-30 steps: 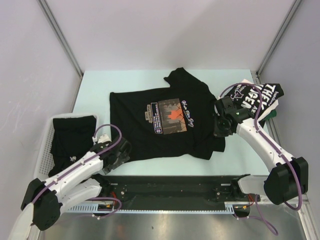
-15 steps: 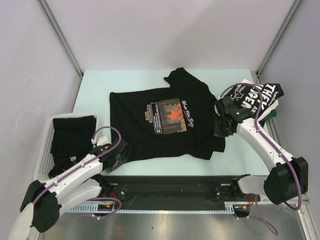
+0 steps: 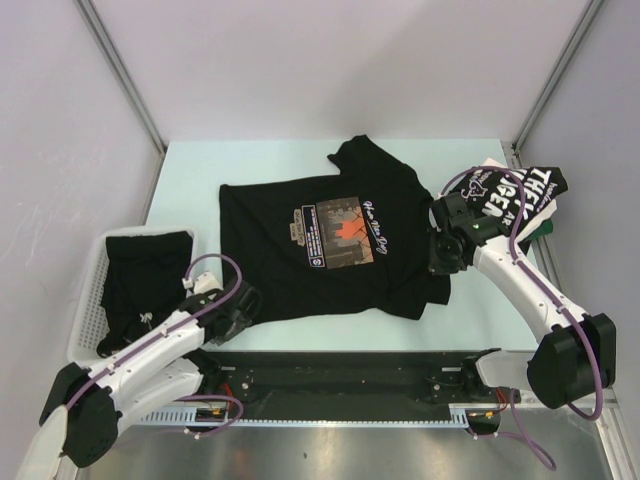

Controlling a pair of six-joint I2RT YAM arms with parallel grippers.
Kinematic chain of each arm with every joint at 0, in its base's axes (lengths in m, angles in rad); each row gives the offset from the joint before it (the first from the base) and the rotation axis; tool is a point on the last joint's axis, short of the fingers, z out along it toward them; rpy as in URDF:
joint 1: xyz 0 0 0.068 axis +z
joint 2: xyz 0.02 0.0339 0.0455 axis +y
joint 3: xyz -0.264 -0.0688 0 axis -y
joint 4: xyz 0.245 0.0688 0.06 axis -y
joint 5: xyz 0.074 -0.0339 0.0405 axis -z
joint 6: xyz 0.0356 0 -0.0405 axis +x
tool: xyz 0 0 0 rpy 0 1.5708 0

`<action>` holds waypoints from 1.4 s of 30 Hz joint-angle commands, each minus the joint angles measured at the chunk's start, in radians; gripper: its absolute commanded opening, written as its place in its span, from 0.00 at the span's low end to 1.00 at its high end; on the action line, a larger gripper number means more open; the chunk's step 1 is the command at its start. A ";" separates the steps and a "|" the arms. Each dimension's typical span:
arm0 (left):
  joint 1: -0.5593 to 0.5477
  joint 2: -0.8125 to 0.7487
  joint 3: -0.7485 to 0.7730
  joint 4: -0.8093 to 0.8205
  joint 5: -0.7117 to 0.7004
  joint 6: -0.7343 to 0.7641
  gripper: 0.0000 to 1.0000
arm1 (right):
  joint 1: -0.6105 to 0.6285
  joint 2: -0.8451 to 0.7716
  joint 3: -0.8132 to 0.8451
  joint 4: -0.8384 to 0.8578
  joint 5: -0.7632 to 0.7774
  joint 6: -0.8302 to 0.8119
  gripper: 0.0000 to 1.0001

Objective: Fold and stack the t-shirts
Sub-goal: Grap the side of the flattened tshirt closest away from the robot with both arms

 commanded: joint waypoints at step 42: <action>-0.010 -0.011 -0.026 -0.023 -0.071 -0.048 0.00 | -0.013 0.008 0.039 -0.014 -0.009 -0.021 0.00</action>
